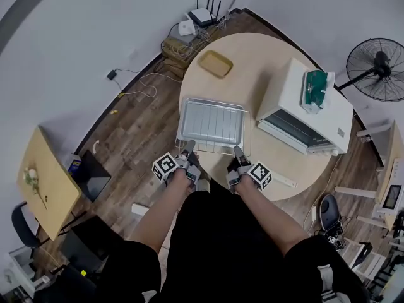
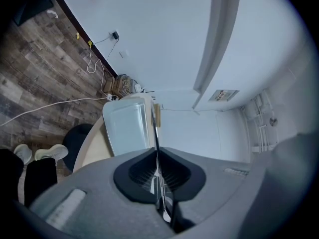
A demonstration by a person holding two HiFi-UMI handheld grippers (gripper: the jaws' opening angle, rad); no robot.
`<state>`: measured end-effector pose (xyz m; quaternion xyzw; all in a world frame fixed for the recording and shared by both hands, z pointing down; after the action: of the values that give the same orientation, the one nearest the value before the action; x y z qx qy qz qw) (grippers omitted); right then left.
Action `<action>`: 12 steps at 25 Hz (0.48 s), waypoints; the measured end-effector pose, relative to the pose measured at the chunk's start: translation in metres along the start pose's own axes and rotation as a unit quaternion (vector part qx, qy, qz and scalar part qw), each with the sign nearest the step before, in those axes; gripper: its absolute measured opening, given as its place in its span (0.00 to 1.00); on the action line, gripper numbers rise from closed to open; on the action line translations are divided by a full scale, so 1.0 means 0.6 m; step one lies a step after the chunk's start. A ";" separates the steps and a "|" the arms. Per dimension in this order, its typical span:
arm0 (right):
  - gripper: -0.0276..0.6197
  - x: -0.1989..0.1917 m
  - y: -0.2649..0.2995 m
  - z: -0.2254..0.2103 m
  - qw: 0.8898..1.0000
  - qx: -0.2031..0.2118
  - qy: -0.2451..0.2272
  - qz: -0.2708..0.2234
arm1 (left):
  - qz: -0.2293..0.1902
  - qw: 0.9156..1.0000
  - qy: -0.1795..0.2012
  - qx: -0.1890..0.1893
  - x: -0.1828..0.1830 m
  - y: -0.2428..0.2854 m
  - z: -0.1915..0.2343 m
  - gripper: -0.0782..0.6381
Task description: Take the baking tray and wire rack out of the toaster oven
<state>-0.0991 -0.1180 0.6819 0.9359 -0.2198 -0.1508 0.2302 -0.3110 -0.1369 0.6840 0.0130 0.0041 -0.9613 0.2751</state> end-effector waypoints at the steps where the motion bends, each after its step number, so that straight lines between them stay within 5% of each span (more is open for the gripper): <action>1: 0.05 0.001 0.010 -0.001 1.000 -0.005 -0.001 0.003 | 0.003 1.000 0.002 0.009 0.006 0.006 0.007 0.14; 12: 0.05 0.007 0.088 -0.007 0.998 -0.042 0.010 0.056 | 0.027 0.995 0.038 0.085 0.052 0.057 0.036 0.14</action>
<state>-0.1117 -0.1608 0.7113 0.9132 -0.2630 -0.1378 0.2791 -0.3198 -0.1827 0.7050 0.0732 -0.0680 -0.9491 0.2988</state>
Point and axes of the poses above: the fingertips, and each gripper's own axes: y forward along the fingers, z to its left, x out of its top, the point moved 1 cm from there along -y, backward along the fingers, and after that the axes turned 11 degrees about -x, right-handed, at the moved point
